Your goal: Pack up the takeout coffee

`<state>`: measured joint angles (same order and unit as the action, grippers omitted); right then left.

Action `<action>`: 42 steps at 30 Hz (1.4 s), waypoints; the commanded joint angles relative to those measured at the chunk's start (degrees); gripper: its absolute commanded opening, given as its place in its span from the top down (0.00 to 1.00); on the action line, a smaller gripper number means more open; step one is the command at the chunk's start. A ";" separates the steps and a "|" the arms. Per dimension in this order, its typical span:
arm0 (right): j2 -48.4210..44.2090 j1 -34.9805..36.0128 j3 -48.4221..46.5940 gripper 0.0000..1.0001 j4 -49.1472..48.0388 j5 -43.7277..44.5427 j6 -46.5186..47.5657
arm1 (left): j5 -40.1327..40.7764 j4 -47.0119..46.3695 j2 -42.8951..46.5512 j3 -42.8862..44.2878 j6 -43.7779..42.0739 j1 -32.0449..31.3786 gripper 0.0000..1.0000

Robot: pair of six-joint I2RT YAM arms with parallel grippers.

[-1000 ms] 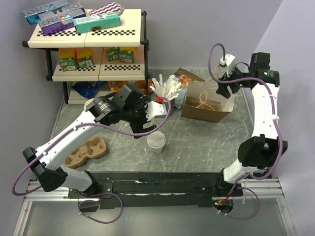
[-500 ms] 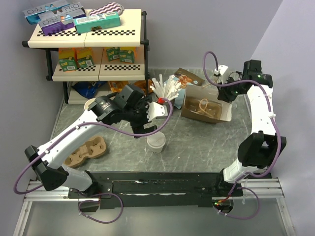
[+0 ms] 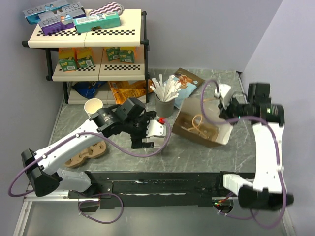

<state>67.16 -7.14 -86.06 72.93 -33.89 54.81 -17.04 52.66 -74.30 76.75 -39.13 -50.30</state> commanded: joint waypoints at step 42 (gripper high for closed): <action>-8.01 1.25 8.54 1.00 1.69 -2.76 -4.09 | -5.38 8.16 -22.64 9.38 -18.08 0.21 0.02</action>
<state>59.13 -6.24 -74.87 75.64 -33.93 51.90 -19.94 56.73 -96.36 85.43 -53.98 -50.43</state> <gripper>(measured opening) 0.010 0.980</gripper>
